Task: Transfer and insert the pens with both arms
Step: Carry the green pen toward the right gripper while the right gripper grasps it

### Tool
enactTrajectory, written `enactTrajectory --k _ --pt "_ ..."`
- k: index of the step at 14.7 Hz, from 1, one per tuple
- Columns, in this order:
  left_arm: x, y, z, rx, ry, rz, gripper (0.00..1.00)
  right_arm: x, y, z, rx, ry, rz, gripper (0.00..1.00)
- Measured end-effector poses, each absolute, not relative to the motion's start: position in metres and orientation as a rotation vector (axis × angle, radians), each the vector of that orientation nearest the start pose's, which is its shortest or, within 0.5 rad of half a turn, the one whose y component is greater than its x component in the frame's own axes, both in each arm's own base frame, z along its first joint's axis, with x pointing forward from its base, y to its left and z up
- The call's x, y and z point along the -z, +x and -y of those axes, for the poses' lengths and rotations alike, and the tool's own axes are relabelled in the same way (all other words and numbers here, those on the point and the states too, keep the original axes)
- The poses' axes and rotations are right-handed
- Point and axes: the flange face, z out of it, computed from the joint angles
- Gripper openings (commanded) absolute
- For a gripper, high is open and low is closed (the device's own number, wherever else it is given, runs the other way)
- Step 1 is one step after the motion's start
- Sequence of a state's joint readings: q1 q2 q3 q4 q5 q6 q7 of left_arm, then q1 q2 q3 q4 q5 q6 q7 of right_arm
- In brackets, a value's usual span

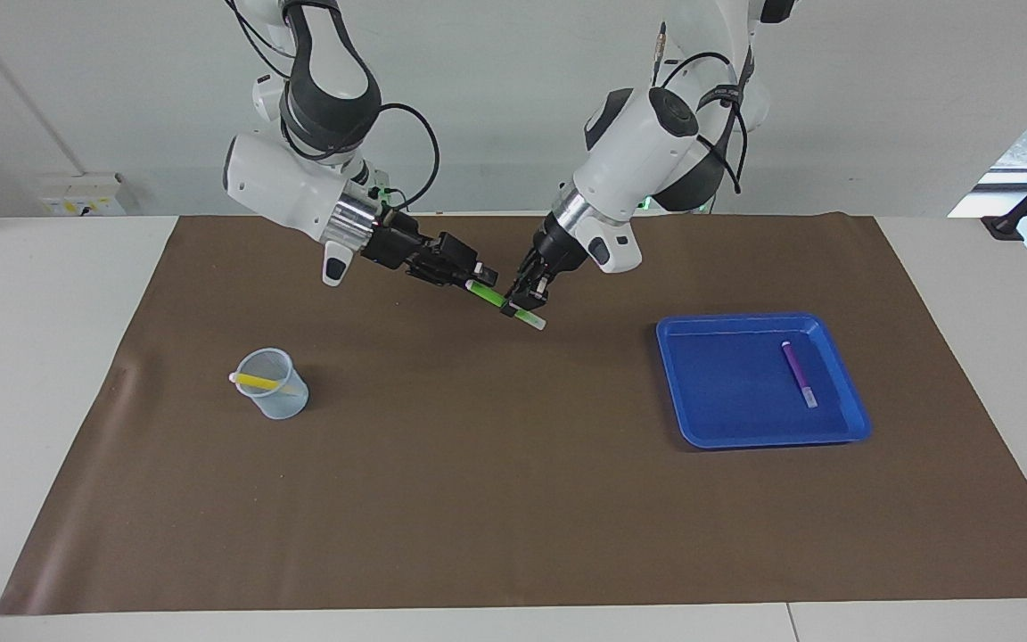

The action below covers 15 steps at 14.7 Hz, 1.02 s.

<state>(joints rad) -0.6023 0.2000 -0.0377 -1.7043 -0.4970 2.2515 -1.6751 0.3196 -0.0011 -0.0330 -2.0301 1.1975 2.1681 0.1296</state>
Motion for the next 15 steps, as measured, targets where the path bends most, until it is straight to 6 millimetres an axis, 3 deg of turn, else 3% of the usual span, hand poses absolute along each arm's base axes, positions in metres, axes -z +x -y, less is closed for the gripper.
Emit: enactTrajectory --k 1,3,8,9,10,15 --pt "-0.511 0.518 0.399 -0.496 -2.876 2.157 0.0 -0.481 0.542 -0.197 -0.109 -2.051 -0.533 0.3" --pt "-0.511 0.518 0.399 -0.495 -2.875 2.158 0.0 -0.479 0.542 -0.196 -0.112 -2.052 -0.537 0.0" --pt "-0.512 0.519 0.397 -0.491 -2.872 2.167 0.0 -0.473 0.54 -0.193 -0.122 -2.054 -0.549 0.0" --pt "-0.512 0.519 0.397 -0.491 -2.872 2.167 0.29 -0.473 0.54 -0.193 -0.121 -2.053 -0.549 0.0" --pt "-0.512 0.519 0.397 -0.49 -2.874 2.164 0.99 -0.473 0.54 -0.193 -0.122 -2.054 -0.549 0.0" --pt "-0.506 0.519 0.396 -0.096 -3.035 1.83 1.0 -0.489 0.547 -0.177 -0.125 -2.126 -0.468 0.0"
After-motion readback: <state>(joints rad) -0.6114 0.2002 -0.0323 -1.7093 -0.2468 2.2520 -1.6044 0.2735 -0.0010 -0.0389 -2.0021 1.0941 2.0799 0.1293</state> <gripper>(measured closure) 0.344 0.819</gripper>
